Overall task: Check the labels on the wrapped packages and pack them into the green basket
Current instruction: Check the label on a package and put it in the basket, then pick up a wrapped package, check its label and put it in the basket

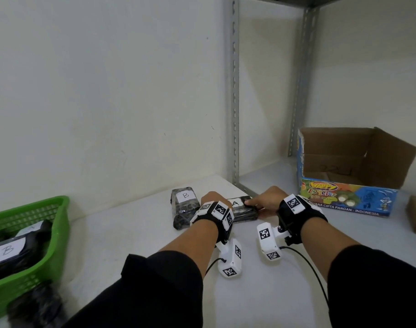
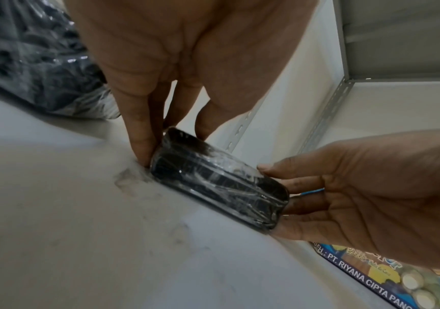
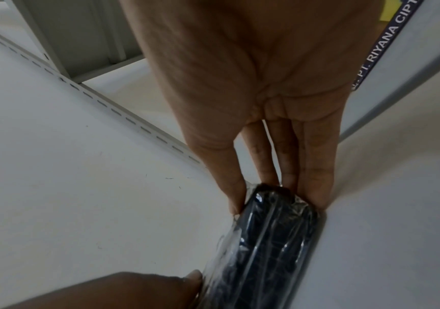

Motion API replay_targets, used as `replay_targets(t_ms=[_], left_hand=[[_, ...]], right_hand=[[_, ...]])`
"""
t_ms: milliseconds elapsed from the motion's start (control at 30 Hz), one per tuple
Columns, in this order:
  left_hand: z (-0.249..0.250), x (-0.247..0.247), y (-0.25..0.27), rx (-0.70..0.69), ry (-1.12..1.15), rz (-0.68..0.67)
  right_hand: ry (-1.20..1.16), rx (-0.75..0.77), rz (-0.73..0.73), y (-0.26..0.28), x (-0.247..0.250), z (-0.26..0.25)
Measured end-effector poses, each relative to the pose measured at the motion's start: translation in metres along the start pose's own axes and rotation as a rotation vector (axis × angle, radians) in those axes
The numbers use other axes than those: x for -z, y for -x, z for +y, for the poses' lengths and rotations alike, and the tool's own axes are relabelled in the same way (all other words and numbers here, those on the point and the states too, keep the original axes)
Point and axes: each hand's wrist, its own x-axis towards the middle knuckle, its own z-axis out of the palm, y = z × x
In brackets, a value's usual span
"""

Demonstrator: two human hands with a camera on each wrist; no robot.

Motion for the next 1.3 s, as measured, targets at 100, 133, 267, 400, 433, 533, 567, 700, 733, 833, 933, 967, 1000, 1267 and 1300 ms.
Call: replay_targets(t_ms=[100, 133, 267, 400, 433, 533, 567, 700, 733, 833, 933, 967, 1000, 1267, 1300], left_hand=[[-0.003, -0.003, -0.013, 0.084, 0.024, 0.062], [-0.005, -0.004, -0.014, 0.104, -0.023, 0.089], [0.003, 0.002, 0.003, 0.139, 0.37, 0.071], [0.001, 0.004, 0.004, 0.223, 0.585, 0.085], [-0.002, 0.01, 0.006, 0.257, 0.658, 0.161], [-0.017, 0.024, 0.014, 0.323, 0.739, 0.343], [-0.024, 0.03, 0.017, 0.331, 0.768, 0.361], [-0.062, 0.046, 0.043, 0.283, 0.668, 0.281], [-0.075, 0.047, 0.053, 0.27, 0.63, 0.255], [-0.117, 0.045, 0.094, 0.236, 0.505, 0.264], [-0.163, 0.04, 0.147, 0.262, 0.397, 0.281], [-0.178, 0.037, 0.166, 0.28, 0.377, 0.282], [-0.191, 0.035, 0.184, 0.295, 0.365, 0.28], [-0.285, -0.018, 0.327, 0.437, 0.299, 0.287], [-0.294, -0.027, 0.344, 0.467, 0.294, 0.277]], right_hand=[[0.054, 0.015, 0.017, 0.002, 0.0, 0.0], [0.065, 0.016, 0.014, 0.002, 0.0, 0.0], [0.124, 0.04, 0.027, 0.0, 0.0, 0.0], [0.247, 0.132, 0.106, 0.018, 0.005, -0.013], [0.295, 0.17, 0.136, 0.022, 0.006, -0.017], [0.301, 0.285, 0.18, 0.04, 0.003, -0.032], [0.298, 0.329, 0.191, 0.046, 0.001, -0.037], [0.383, 0.483, 0.227, 0.07, -0.014, -0.063], [0.416, 0.513, 0.235, 0.077, -0.02, -0.069], [0.5, 0.582, 0.235, 0.096, -0.042, -0.087], [0.574, 0.638, 0.198, 0.121, -0.07, -0.108], [0.581, 0.656, 0.176, 0.129, -0.081, -0.115], [0.59, 0.669, 0.15, 0.138, -0.091, -0.122], [0.581, 0.876, -0.047, 0.219, -0.191, -0.17], [0.584, 0.904, -0.075, 0.231, -0.205, -0.174]])
